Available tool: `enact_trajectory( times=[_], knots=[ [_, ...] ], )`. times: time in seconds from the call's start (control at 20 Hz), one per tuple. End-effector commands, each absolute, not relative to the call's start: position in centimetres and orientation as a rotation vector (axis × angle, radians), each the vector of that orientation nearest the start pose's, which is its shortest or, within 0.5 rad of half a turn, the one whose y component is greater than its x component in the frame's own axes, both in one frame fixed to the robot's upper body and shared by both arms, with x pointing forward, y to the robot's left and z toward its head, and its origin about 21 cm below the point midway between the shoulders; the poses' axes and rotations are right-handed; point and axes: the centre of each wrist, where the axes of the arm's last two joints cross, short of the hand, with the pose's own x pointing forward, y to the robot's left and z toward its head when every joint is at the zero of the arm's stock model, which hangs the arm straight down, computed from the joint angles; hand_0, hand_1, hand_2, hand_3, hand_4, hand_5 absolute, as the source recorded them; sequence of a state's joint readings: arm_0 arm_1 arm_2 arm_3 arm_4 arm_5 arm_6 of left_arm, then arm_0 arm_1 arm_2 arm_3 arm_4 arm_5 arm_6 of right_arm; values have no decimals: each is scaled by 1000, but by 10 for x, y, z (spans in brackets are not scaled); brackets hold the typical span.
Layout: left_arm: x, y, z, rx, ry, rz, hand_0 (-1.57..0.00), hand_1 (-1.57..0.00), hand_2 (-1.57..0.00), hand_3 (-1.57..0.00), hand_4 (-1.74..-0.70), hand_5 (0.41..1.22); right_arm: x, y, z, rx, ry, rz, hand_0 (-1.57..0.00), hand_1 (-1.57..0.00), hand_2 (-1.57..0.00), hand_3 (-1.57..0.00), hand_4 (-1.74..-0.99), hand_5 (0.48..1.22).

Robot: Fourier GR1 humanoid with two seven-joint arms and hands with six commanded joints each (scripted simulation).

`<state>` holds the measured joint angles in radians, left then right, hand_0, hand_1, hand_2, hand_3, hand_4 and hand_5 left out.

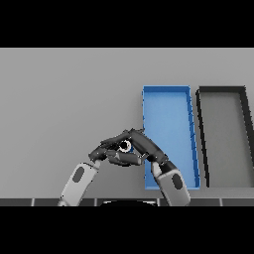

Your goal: Pick up the blue pipe and place it into the blue bin.

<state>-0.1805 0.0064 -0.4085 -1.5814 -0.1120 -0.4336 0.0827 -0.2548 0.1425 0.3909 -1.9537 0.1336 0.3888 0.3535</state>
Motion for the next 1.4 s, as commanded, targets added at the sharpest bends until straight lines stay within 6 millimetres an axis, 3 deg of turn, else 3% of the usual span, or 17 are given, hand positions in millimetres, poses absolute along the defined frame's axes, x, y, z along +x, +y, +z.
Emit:
enact_trajectory(
  times=[0.0, 0.2, 0.55, 0.7, 0.85, 0.95, 1.15, 1.35],
  knots=[
    [262, 111, 40, -517, -1511, -888, -40, -38, -37, -29, -968, 557, 234, -96, 152, 473, -1817, 787, -1571, -1571, -1571, -1570, -1498, 1220],
    [258, 112, 34, -512, -1504, -879, -16, -15, -14, -11, -969, 512, 235, -98, 172, 550, -1850, 716, -1571, -1571, -1571, -1571, -1495, 1221],
    [262, 113, 38, -488, -1511, -884, -3, -2, -2, -2, -956, 475, 257, -121, 234, 648, -1875, 578, -1571, -1571, -1571, -1571, -1496, 1221],
    [255, 114, 39, -501, -1518, -892, -1, -1, -1, 0, -949, 471, 268, -142, 271, 574, -1989, 447, -1571, -1571, -1571, -1571, -1497, 1221],
    [251, 117, 40, -500, -1535, -893, 0, 0, 0, 0, -948, 466, 277, -170, 285, 426, -2023, 396, -1571, -1571, -1571, -1571, -1498, 1221],
    [252, 121, 40, -471, -1523, -884, 0, 0, 0, 1, -950, 470, 287, -185, 283, 318, -2001, 337, -1571, -1571, -1571, -1571, -1498, 1221],
    [255, 126, 42, -469, -1525, -869, 1, 1, 1, 1, -950, 472, 294, -222, 258, 165, -1901, 222, -1571, -1571, -1571, -1571, -1499, 1221],
    [257, 124, 43, -471, -1543, -869, 1, 1, 1, 1, -941, 463, 291, -239, 218, 61, -1753, 156, -1571, -1571, -1571, -1571, -1499, 1221]
  ],
)
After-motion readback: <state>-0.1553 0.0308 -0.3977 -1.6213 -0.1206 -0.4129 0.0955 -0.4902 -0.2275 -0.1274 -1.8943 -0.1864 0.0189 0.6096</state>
